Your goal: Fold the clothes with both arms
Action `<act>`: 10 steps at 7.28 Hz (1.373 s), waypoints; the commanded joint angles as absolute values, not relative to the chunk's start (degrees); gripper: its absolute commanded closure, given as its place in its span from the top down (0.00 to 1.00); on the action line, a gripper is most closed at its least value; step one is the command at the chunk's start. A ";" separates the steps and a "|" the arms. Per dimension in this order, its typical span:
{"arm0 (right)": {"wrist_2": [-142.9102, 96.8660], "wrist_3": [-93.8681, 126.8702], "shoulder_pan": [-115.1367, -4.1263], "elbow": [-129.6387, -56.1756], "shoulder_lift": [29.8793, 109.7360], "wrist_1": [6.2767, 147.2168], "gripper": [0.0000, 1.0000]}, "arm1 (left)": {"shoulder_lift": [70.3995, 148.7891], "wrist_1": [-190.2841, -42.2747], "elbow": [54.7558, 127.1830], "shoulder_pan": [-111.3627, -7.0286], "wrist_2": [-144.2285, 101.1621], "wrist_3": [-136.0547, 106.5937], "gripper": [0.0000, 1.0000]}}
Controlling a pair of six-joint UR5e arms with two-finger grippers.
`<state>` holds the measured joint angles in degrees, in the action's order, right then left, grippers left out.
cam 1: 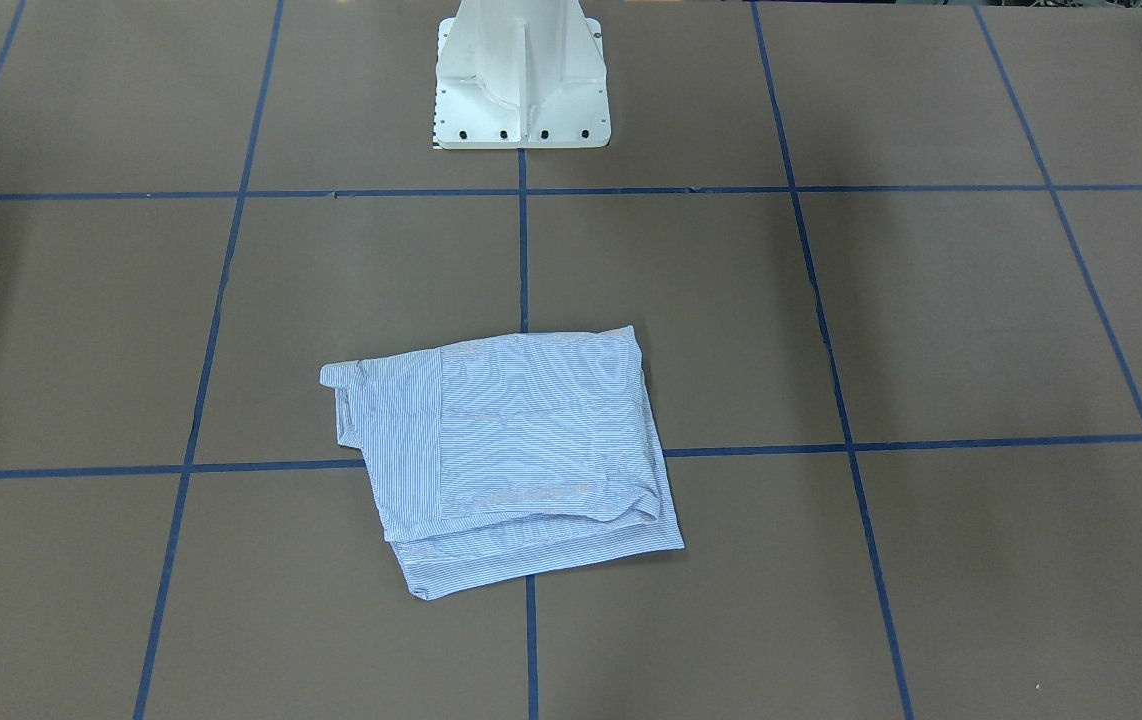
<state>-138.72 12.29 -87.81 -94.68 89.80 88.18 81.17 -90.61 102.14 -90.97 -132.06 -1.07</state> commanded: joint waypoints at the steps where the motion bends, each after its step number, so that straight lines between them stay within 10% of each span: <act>1: -139.83 13.71 -87.63 -96.93 90.79 87.89 1.00 | 80.42 -91.84 101.95 -90.88 -134.21 -1.05 0.99; 10: -133.33 9.14 -87.63 -99.14 97.29 87.54 1.00 | 80.42 -91.58 102.31 -90.88 -133.68 -0.97 0.99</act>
<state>-133.36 9.17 -87.66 -99.10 97.33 87.54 80.46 -91.59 102.45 -90.88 -133.66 -1.04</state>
